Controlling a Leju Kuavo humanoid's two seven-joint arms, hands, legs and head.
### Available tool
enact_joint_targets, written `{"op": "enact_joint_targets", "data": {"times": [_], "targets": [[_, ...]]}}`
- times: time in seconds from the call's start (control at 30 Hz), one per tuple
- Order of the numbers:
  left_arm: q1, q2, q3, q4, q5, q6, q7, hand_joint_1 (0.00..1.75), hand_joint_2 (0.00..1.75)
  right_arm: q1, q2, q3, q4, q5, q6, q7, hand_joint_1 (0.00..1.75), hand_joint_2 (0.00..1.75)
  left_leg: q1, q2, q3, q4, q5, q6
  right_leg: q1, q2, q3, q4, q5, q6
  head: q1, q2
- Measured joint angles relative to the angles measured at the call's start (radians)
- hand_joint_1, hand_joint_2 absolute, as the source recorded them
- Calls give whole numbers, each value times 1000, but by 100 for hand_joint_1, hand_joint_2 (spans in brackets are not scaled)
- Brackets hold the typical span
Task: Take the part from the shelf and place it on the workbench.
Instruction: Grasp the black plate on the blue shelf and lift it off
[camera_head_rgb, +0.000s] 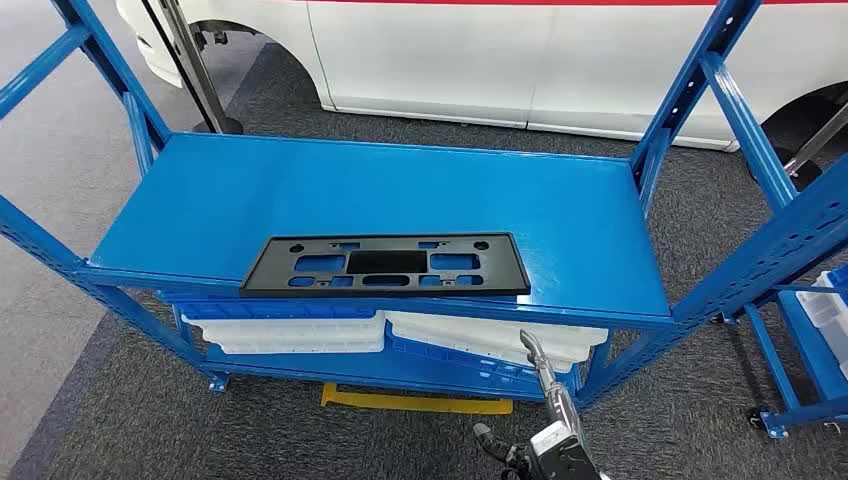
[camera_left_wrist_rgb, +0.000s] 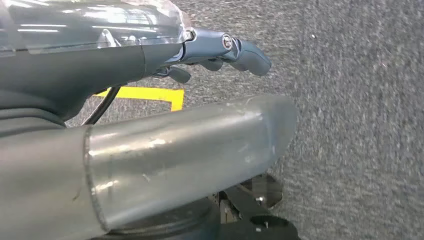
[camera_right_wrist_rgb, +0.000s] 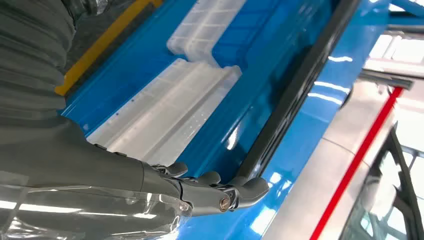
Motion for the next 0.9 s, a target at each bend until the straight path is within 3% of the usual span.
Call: {"op": "enact_joint_targets", "data": {"times": [0.07, 0.13, 0.17, 0.2, 0.23, 0.33, 0.4, 0.5, 0.57, 0.63, 0.67, 0.7, 0.73, 0.77, 0.83, 0.9], "targets": [[0, 1, -2, 0, -1, -1, -2, 0, 0, -2, -4, 7, -9, 17, 2, 14, 0, 175, 2, -1, -28, 61, -36, -4, 0, 0, -1, 0, 0, -3, 0, 0], [-1, 2, -4, 0, -3, 1, -5, 0, 0, -5, -11, 21, -23, 90, -8, 46, 0, 175, 7, -2, -92, 195, -100, -12, 1, -1, -3, 0, 1, -7, -1, 0], [-1, 3, -6, 1, -6, 5, -6, 0, 0, -7, -14, 27, -26, 162, -21, 67, 0, 175, 10, -2, -119, 247, -114, -16, 1, -1, -4, 1, 1, -7, -1, 0], [-1, 4, -6, 1, -10, 10, -8, 0, 0, -11, -16, 34, -27, 261, -36, 90, 0, 175, 13, -1, -132, 269, -110, -18, 0, 0, -5, 2, 0, -6, -1, 0], [-1, 4, -7, 2, -14, 14, -11, 0, 0, -16, -18, 40, -28, 374, -51, 110, 0, 175, 16, -1, -124, 247, -85, -20, 0, 2, -5, 4, -1, -5, -1, 0], [-5, 4, -11, 3, -26, 9, -15, 0, 0, -43, -17, 57, -24, 750, -103, 159, 0, 175, 24, -4, -42, 55, 14, -23, -1, 7, -3, 10, -5, 5, -1, 0], [-10, 3, -20, 4, -40, 0, -11, 0, 0, -65, -7, 61, -7, 1021, -152, 196, 0, 175, 21, -8, -18, -4, 29, -14, 1, 9, -5, 12, -4, 19, 0, 0], [-17, 3, -37, 4, -61, -9, -4, 0, 0, -107, 17, 61, 49, 1291, -207, 245, 0, 175, 17, -8, -18, -13, 38, 9, -1, 10, -8, 12, -3, 37, 0, 0], [-20, 3, -46, 4, -71, -17, -3, 0, 0, -145, 28, 62, 97, 1345, -228, 281, 0, 175, 17, -5, -19, -21, 47, 25, -3, 7, -35, 70, -43, 41, 0, 0], [-22, 2, -56, 4, -79, -24, -1, 0, 0, -190, 33, 66, 146, 1357, -237, 335, 0, 175, 11, -1, -23, -21, 50, 33, -1, 4, -95, 198, -108, 41, 0, 0], [-23, 2, -59, 4, -81, -28, 0, 0, 0, -210, 36, 71, 171, 1360, -238, 367, 0, 175, 7, 0, -25, -21, 51, 36, 0, 4, -123, 256, -128, 40, 0, 0], [-23, 2, -62, 5, -83, -34, 2, 0, 0, -228, 38, 80, 196, 1361, -238, 399, 0, 175, 2, 1, -26, -21, 52, 37, 2, 4, -137, 286, -131, 37, 0, 0], [-23, 3, -65, 5, -84, -41, 4, 0, 0, -245, 42, 91, 220, 1362, -238, 429, 0, 175, -2, 1, -26, -21, 52, 38, 5, 4, -132, 277, -114, 31, 0, 0], [-23, 3, -67, 5, -84, -50, 5, 0, 0, -260, 48, 102, 244, 1362, -238, 454, 0, 175, -5, 1, -25, -21, 52, 38, 10, 4, -108, 230, -82, 23, 0, 0], [-24, 1, -73, 5, -84, -74, 6, 0, 0, -287, 64, 119, 285, 1363, -237, 476, 0, 175, -11, 1, -24, -20, 52, 37, 22, 1, -39, 90, -21, 2, 0, 0], [-26, -1, -77, 5, -82, -98, 6, 0, 0, -306, 89, 127, 316, 1363, -235, 473, 0, 175, -13, 1, -27, -19, 52, 33, 31, -2, -4, 13, -3, -10, 0, 0]]}}
